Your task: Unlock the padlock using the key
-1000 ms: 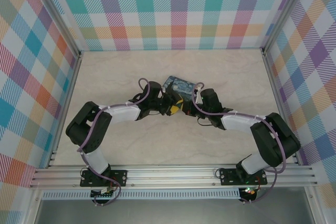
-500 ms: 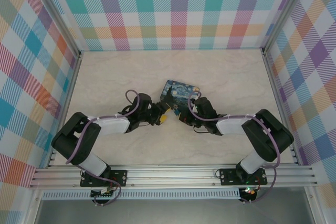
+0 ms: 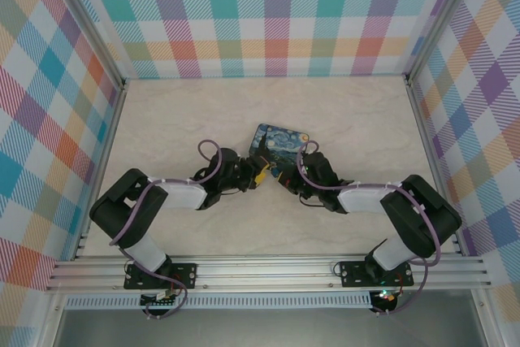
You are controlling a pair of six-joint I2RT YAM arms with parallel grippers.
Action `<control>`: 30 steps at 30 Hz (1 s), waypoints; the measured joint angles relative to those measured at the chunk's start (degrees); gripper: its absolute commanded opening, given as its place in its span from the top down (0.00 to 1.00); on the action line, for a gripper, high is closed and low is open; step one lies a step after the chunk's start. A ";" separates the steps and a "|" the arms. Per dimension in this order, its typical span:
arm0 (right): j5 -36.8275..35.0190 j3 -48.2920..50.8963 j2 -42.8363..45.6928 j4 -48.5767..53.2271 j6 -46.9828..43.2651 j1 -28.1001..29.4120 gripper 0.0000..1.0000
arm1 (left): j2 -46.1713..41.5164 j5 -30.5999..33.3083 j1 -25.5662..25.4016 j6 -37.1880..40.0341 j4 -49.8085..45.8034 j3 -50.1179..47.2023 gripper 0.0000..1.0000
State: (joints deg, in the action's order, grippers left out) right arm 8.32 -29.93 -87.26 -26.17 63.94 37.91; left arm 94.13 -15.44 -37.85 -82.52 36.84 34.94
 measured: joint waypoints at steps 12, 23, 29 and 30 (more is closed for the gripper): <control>0.28 -0.02 -0.42 -0.83 4.52 0.00 1.00 | 5.55 0.13 -1.29 -1.95 4.24 0.04 0.59; 0.28 -0.02 -1.05 -1.11 4.90 0.02 1.00 | 9.29 0.17 -2.21 -3.45 7.69 0.37 0.60; 0.31 -0.04 -1.09 -1.20 5.20 0.04 1.00 | 10.40 0.17 -2.27 -3.63 8.61 1.75 0.60; 0.31 -0.04 -1.09 -1.22 5.38 0.07 1.00 | 10.45 0.17 -2.32 -3.65 8.59 1.92 0.60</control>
State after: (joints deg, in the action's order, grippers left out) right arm 8.62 -29.98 -88.36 -27.40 69.32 37.98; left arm 104.57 -15.27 -40.16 -86.17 45.43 36.86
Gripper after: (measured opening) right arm 0.056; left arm 0.396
